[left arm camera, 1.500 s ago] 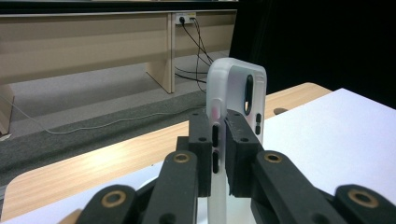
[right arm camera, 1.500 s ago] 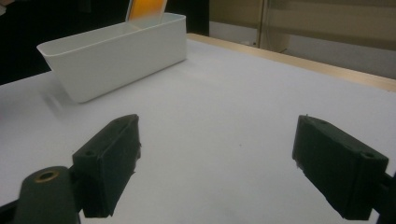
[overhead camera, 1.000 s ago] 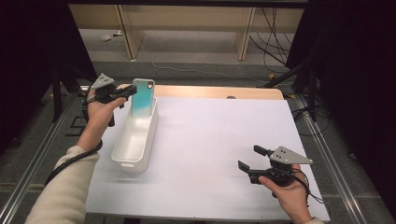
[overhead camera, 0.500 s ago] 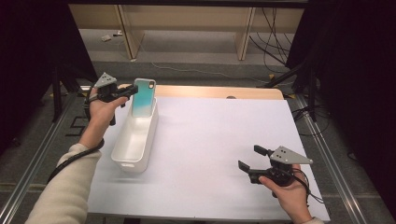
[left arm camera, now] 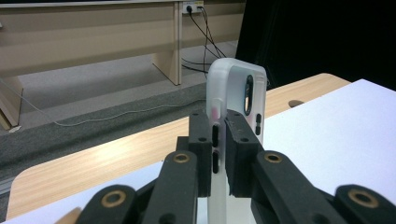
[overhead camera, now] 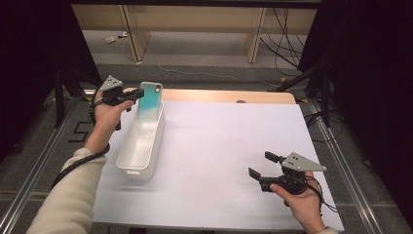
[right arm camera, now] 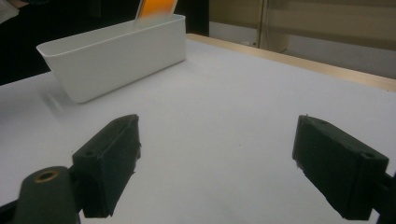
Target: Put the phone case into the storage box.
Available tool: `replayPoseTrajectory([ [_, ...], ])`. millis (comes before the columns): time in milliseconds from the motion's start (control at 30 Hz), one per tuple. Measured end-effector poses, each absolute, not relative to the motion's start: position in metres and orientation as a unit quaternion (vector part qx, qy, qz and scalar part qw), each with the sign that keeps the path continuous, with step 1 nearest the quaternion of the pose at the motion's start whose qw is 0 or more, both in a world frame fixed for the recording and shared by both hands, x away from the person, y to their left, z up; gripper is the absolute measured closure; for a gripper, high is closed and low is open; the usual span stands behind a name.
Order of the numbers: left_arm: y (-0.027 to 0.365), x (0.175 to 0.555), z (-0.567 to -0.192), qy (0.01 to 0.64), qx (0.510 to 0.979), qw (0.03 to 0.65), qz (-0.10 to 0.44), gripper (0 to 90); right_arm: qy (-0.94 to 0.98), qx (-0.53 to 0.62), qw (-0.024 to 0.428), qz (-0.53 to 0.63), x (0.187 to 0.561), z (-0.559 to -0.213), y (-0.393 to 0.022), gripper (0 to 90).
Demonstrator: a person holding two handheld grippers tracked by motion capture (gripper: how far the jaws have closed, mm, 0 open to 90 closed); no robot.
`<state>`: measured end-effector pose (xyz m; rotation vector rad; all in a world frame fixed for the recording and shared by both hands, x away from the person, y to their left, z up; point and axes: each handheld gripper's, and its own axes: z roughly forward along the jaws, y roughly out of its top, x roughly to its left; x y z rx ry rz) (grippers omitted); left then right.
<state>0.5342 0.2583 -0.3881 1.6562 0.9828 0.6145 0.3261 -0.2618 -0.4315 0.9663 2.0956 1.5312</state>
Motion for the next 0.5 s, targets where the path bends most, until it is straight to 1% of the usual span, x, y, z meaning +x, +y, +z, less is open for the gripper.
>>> replayPoseTrajectory([
  [333, 0.2589, 0.5388, -0.3928, 0.415, 0.696, 0.527, 0.257, 82.1, 0.747, 0.342, 0.183, 0.540, 0.3258, -0.4313, -0.2625, 16.4],
  [433, 0.2585, 0.5394, -0.3929, 0.411, 0.697, 0.528, 0.257, 82.1, 0.746, 0.341, 0.192, 0.539, 0.3266, -0.4322, -0.2618, 16.4],
  [500, 0.2585, 0.5401, -0.3934, 0.413, 0.697, 0.528, 0.256, 82.1, 0.746, 0.341, 0.191, 0.539, 0.3266, -0.4322, -0.2615, 16.3],
])
